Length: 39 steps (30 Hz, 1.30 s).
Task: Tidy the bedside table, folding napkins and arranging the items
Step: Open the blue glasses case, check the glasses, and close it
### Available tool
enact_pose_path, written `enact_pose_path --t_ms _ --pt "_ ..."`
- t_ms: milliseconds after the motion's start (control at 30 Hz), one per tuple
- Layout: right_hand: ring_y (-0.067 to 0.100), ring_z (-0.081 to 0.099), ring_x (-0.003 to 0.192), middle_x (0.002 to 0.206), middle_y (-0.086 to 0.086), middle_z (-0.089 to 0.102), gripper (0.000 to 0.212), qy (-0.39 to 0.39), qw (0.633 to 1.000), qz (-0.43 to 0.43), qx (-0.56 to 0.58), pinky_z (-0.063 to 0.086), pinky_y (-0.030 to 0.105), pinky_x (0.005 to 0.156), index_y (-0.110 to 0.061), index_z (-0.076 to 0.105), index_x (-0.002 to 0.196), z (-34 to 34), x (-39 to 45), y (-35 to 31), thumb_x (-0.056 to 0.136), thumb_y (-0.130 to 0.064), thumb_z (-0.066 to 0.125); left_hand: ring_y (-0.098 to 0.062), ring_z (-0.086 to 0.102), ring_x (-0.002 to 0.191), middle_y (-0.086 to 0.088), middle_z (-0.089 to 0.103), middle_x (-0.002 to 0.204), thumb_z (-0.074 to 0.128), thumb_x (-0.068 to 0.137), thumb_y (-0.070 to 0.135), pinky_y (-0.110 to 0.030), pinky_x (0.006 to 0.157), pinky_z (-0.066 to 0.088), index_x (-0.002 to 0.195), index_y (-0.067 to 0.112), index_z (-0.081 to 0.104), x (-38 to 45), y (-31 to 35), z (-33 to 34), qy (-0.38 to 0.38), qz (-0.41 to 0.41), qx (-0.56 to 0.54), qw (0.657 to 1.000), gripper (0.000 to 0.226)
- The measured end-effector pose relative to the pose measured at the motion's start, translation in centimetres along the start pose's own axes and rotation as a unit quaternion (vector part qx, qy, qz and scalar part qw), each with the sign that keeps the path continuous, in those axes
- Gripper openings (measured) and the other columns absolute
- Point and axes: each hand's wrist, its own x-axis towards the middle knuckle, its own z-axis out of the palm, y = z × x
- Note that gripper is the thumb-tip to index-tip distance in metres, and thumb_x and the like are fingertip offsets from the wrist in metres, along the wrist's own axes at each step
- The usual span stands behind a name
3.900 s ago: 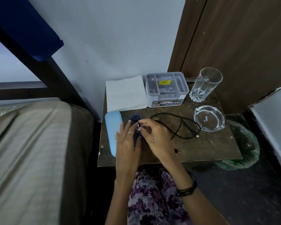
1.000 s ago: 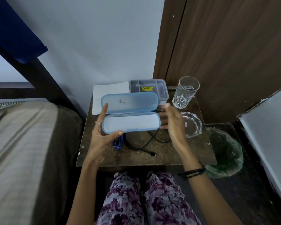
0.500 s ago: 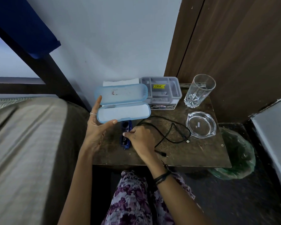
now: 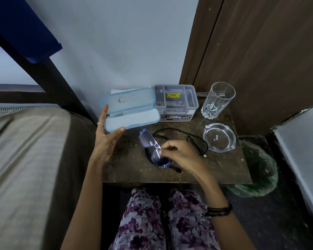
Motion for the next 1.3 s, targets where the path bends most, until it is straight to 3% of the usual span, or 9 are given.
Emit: enact_pose_path --t_ms 100,333,500,633,733,900,1100,1200,1300 --pt "0.01 0.055 0.084 0.095 0.005 0.06 0.006 -0.006 0.999 -0.034 -0.025 0.039 0.024 0.08 -0.018 0.07 0.087 -1.9 -0.5 -0.4 0.084 -0.015 0.066 -0.002 0.061 0.105 0.019 0.06 0.116 0.048 0.079 -0.022 -0.019 0.082 0.054 0.14 0.029 0.034 -0.4 -0.1 0.1 0.007 -0.003 -0.004 1.0 0.081" --pt "0.012 0.06 0.094 0.1 0.004 0.063 0.013 0.005 0.994 -0.107 -0.003 0.042 0.025 0.087 -0.02 0.068 0.097 -4.4 -1.8 -1.9 0.088 -0.016 0.061 -0.004 0.056 0.113 0.023 0.058 0.121 0.062 0.072 -0.017 -0.024 0.093 0.051 0.135 0.035 0.039 -2.2 0.4 0.7 -0.036 0.023 0.069 0.997 0.085" --pt "0.007 0.059 0.1 0.107 0.0 0.065 0.018 0.049 0.987 -0.149 -0.04 0.042 0.02 0.087 -0.017 0.066 0.105 -5.0 -1.9 -3.3 0.092 -0.012 0.055 0.005 0.056 0.106 0.016 0.054 0.125 0.072 0.063 -0.013 -0.012 0.085 0.049 0.132 0.031 0.043 -3.8 0.4 2.8 -0.114 0.047 0.131 0.984 0.086" --pt "0.008 0.054 0.101 0.107 -0.001 0.062 0.021 0.045 0.976 -0.157 -0.147 0.036 0.006 0.079 -0.016 0.064 0.108 -5.1 -1.9 -3.4 0.095 -0.01 0.049 0.01 0.054 0.107 0.017 0.05 0.123 0.07 0.062 -0.019 -0.008 0.085 0.045 0.129 0.019 0.042 -4.9 0.1 4.4 -0.142 0.066 0.142 0.977 0.081" --pt "0.007 0.053 0.098 0.107 0.0 0.061 0.022 0.056 0.97 -0.162 -0.173 0.034 0.003 0.075 -0.017 0.064 0.108 -5.2 -2.5 -3.0 0.096 -0.01 0.047 0.007 0.053 0.11 0.017 0.05 0.125 0.074 0.061 -0.014 -0.009 0.086 0.045 0.126 0.025 0.045 -5.4 0.0 5.1 -0.154 0.069 0.14 0.976 0.082" --pt "0.005 0.051 0.089 0.098 -0.001 0.057 0.025 0.077 0.965 -0.169 -0.187 0.036 0.006 0.074 -0.018 0.066 0.108 -5.3 -3.5 -2.5 0.095 -0.008 0.049 0.001 0.054 0.111 0.024 0.054 0.121 0.074 0.061 -0.001 -0.012 0.085 0.046 0.123 0.035 0.047 -6.0 -0.4 5.7 -0.135 0.062 0.135 0.98 0.077" --pt "0.017 0.058 0.091 0.097 0.005 0.061 0.032 0.08 0.957 -0.176 -0.217 0.043 0.025 0.073 -0.018 0.066 0.116 -5.8 -3.7 -2.1 0.093 -0.002 0.05 0.002 0.053 0.108 0.013 0.05 0.12 0.071 0.061 -0.003 -0.013 0.084 0.047 0.116 0.032 0.048 -6.4 -0.8 6.3 -0.125 0.051 0.106 0.985 0.069" --pt "0.01 0.059 0.09 0.098 -0.002 0.062 0.028 0.124 0.946 -0.203 -0.22 0.046 0.023 0.076 -0.017 0.066 0.115 -5.9 -3.9 -2.0 0.091 -0.007 0.056 0.003 0.056 0.101 0.015 0.052 0.114 0.07 0.063 -0.002 -0.013 0.078 0.049 0.111 0.032 0.045 -6.4 -0.9 6.4 -0.12 0.048 0.098 0.987 0.065" --pt "-0.003 0.058 0.087 0.097 -0.008 0.065 0.019 0.259 0.934 -0.229 -0.093 0.043 0.011 0.077 -0.019 0.069 0.106 -6.4 -4.4 -1.7 0.092 -0.015 0.056 0.002 0.058 0.097 0.017 0.056 0.11 0.071 0.063 -0.001 -0.014 0.073 0.051 0.11 0.034 0.043 -6.5 -1.1 6.1 -0.113 0.041 0.086 0.989 0.065"
